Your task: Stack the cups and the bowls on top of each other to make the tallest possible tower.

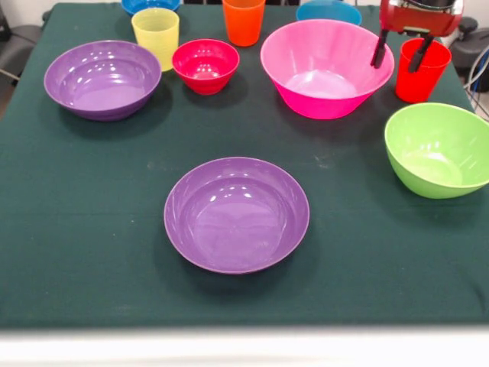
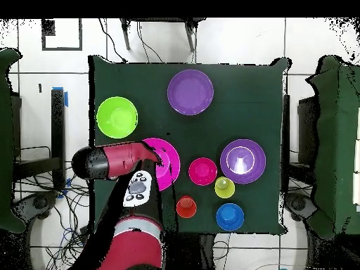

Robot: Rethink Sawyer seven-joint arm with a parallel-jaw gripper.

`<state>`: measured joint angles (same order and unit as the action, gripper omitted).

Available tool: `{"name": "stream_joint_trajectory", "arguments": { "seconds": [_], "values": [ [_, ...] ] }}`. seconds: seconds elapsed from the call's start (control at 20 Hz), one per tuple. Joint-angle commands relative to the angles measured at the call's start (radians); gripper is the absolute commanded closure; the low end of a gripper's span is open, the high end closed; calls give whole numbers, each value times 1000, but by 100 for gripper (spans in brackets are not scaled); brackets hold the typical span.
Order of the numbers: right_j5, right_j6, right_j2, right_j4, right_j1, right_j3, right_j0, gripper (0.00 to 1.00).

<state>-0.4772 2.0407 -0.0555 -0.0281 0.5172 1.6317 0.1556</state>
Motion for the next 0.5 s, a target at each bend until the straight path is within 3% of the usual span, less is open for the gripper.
{"name": "stream_joint_trajectory", "arguments": {
  "seconds": [0.05, 0.2, 0.4, 0.5],
  "values": [
    [85, -34, -32, -179, 20, -13, 21, 0],
    [74, -60, -6, -189, 59, -8, -31, 0],
    [-101, -152, 40, -193, 169, -34, -102, 0],
    [-154, -180, 60, -199, 178, -65, -125, 0]
  ]
}}
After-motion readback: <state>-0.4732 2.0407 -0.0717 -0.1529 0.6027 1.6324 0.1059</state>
